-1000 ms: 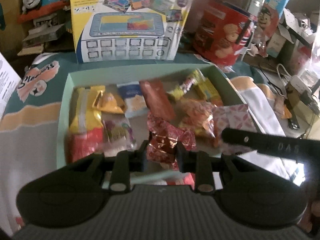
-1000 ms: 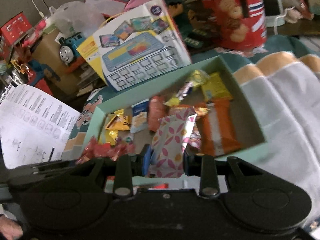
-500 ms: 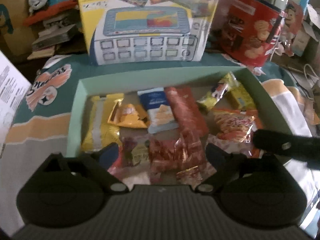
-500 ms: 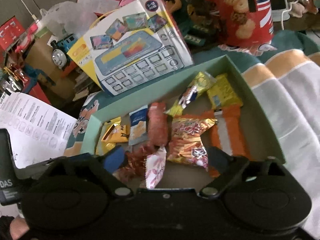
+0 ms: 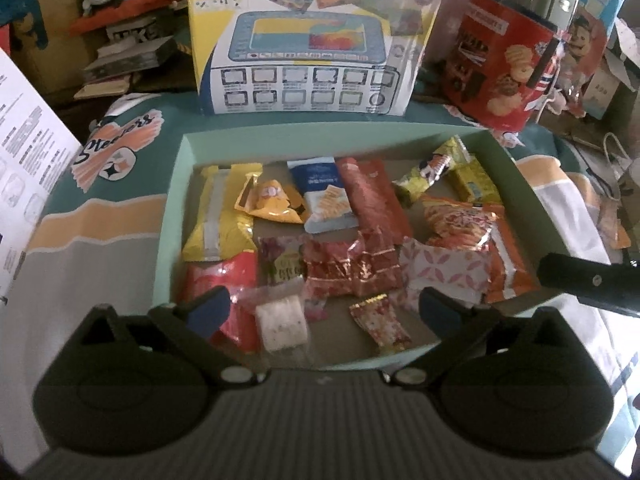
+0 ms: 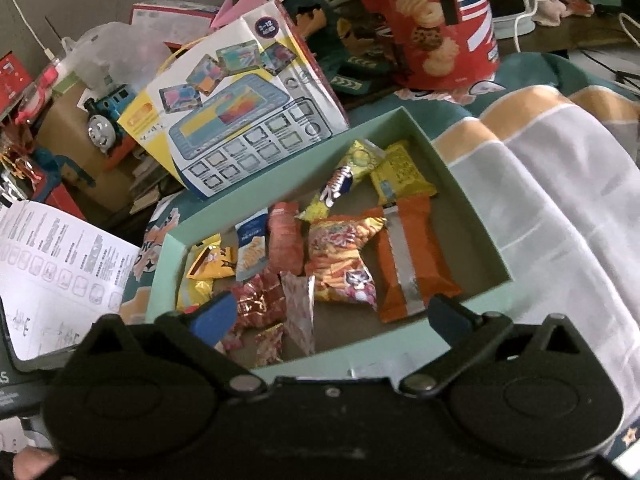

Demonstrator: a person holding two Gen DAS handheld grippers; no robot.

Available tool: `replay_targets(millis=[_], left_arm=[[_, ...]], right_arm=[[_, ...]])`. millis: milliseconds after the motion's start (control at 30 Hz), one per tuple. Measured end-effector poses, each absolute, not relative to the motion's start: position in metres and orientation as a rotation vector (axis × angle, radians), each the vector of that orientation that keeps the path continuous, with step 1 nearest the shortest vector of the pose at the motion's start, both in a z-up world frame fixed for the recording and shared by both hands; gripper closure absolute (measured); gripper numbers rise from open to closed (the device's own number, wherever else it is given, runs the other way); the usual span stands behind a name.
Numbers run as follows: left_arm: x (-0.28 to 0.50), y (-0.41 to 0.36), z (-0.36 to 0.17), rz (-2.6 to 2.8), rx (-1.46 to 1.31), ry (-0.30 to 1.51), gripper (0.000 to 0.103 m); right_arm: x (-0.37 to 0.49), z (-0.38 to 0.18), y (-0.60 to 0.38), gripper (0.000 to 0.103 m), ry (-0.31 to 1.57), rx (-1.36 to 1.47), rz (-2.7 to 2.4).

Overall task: Organize snacks
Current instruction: 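Carry both held snacks into the green tray and open both tools, then withdraw both tools from the tray toward the snacks on the cloth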

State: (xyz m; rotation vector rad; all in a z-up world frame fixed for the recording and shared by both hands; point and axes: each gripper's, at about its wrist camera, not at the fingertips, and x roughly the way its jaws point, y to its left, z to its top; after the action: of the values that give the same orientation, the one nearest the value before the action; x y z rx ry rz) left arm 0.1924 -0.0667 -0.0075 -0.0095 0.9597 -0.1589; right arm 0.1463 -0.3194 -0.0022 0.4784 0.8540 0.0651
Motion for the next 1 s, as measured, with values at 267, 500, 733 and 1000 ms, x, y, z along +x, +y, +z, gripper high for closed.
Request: replay_targets(millis=[267,500,733,1000], left_arm=[[0.16,-0.066,-0.002,-0.175,-0.019,0.962,0.0],[0.132,-0.062,-0.016,-0.178,-0.018,1.014,0.0],[0.115,-0.057,-0.038,-0.158,-0.016,1.078,0.0],[0.112,-0.054,-0.054,-0.144,-0.011,1.113,0.0]], right_arm=[[0.12,0.002,-0.325,0.0,0.855,0.472,0.05],[0.096,-0.01,-0.327,0.0,0.895,0.49,0.029],[0.07,-0.035,-0.33,0.006,0.96,0.542,0.015],[0.057,-0.069,-0.324,0.067,1.073,0.568,0.024]])
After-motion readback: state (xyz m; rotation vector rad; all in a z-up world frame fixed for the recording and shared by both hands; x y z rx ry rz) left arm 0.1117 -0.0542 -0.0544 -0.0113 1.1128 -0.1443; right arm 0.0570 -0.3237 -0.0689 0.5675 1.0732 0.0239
